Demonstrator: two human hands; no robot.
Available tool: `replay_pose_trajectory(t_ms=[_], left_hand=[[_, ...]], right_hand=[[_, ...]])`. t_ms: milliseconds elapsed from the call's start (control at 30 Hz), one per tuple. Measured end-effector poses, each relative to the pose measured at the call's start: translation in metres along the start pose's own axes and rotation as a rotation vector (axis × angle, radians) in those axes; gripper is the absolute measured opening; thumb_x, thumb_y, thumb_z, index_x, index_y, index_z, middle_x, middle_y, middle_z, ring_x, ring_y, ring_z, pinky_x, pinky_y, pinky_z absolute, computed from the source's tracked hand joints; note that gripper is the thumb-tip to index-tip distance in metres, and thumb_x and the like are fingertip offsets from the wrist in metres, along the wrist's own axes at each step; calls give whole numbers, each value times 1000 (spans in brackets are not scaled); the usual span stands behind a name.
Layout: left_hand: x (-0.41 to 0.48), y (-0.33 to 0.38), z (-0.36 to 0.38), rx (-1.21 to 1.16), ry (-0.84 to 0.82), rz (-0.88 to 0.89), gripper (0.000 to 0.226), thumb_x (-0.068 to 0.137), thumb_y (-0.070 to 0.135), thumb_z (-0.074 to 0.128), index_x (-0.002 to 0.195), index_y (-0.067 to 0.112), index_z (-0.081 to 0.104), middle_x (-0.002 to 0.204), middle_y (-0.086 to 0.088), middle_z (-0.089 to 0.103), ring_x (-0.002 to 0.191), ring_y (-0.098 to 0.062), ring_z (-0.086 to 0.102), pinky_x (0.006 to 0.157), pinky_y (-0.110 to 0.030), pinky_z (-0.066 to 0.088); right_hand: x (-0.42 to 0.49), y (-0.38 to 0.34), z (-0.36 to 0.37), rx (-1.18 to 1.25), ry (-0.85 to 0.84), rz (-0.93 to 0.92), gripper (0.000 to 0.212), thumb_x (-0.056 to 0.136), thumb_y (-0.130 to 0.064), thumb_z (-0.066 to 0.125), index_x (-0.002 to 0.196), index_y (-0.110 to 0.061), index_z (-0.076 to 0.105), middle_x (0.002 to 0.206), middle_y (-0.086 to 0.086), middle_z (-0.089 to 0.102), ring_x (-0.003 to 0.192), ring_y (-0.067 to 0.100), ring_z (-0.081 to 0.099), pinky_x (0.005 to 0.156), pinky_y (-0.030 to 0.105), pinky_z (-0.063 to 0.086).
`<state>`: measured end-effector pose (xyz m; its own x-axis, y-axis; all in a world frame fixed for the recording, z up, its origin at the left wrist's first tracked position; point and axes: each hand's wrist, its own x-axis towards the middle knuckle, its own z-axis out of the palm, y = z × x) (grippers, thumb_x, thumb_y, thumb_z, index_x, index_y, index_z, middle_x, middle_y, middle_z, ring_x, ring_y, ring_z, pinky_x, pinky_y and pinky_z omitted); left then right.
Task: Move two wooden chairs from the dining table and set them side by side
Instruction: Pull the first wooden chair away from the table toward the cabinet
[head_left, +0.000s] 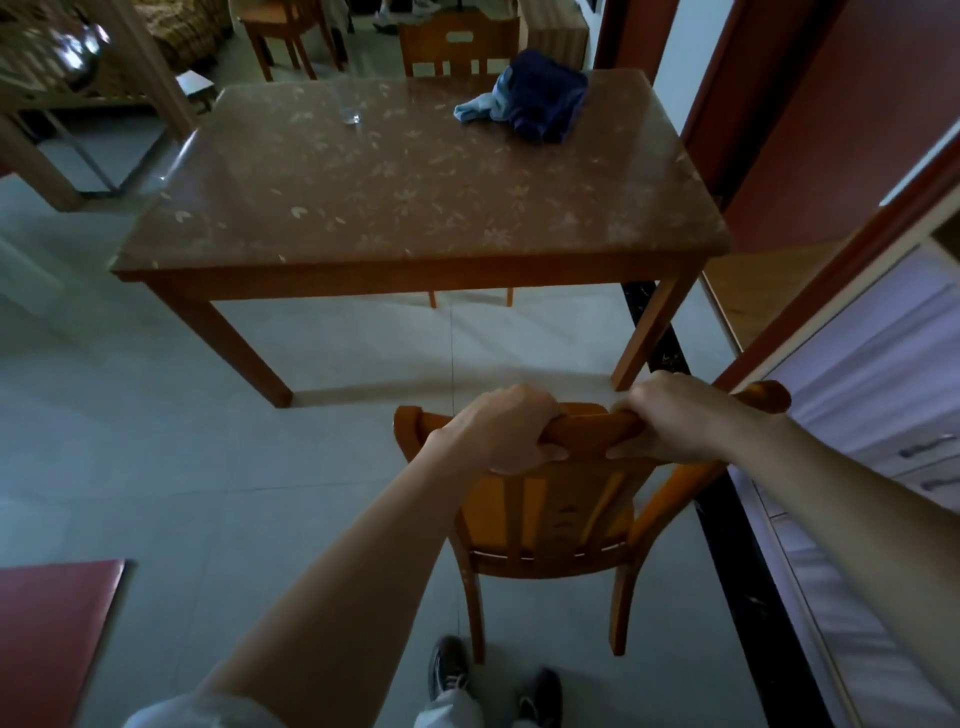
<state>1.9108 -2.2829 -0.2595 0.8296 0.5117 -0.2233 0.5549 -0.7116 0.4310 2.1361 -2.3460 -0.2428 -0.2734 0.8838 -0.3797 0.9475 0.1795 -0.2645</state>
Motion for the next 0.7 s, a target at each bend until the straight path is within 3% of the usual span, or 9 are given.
replay_pose_trajectory(t_ms=[133, 433, 567, 700], left_hand=[[1, 31, 27, 14, -13, 11, 12, 101, 35, 69, 95, 28, 61, 72, 19, 45, 63, -6, 49, 54, -19, 30], [9, 73, 64, 48, -50, 83, 22, 100, 34, 70, 87, 35, 51, 71, 19, 47, 59, -1, 47, 54, -18, 31], [-2, 76, 79, 46, -37, 89, 21, 99, 37, 69, 88, 38, 52, 70, 19, 50, 60, -1, 52, 55, -20, 38], [-21, 84, 99, 23, -80, 101, 16, 100, 35, 68, 91, 30, 56, 74, 15, 55, 63, -5, 56, 54, -21, 42]], right_hand=[[-35, 14, 23, 12, 11, 23, 31, 89, -45, 74, 67, -41, 54, 64, -13, 58, 57, 1, 57, 52, 19, 38], [-93, 30, 59, 76, 36, 116, 30, 88, -45, 76, 66, -42, 56, 63, -13, 59, 56, 0, 58, 53, 16, 37], [-107, 22, 68, 82, 38, 125, 32, 88, -42, 76, 65, -41, 54, 63, -13, 58, 57, 0, 57, 53, 16, 35], [-128, 9, 93, 58, 24, 159, 25, 90, -46, 72, 72, -36, 59, 64, -13, 56, 57, -1, 55, 54, 16, 33]])
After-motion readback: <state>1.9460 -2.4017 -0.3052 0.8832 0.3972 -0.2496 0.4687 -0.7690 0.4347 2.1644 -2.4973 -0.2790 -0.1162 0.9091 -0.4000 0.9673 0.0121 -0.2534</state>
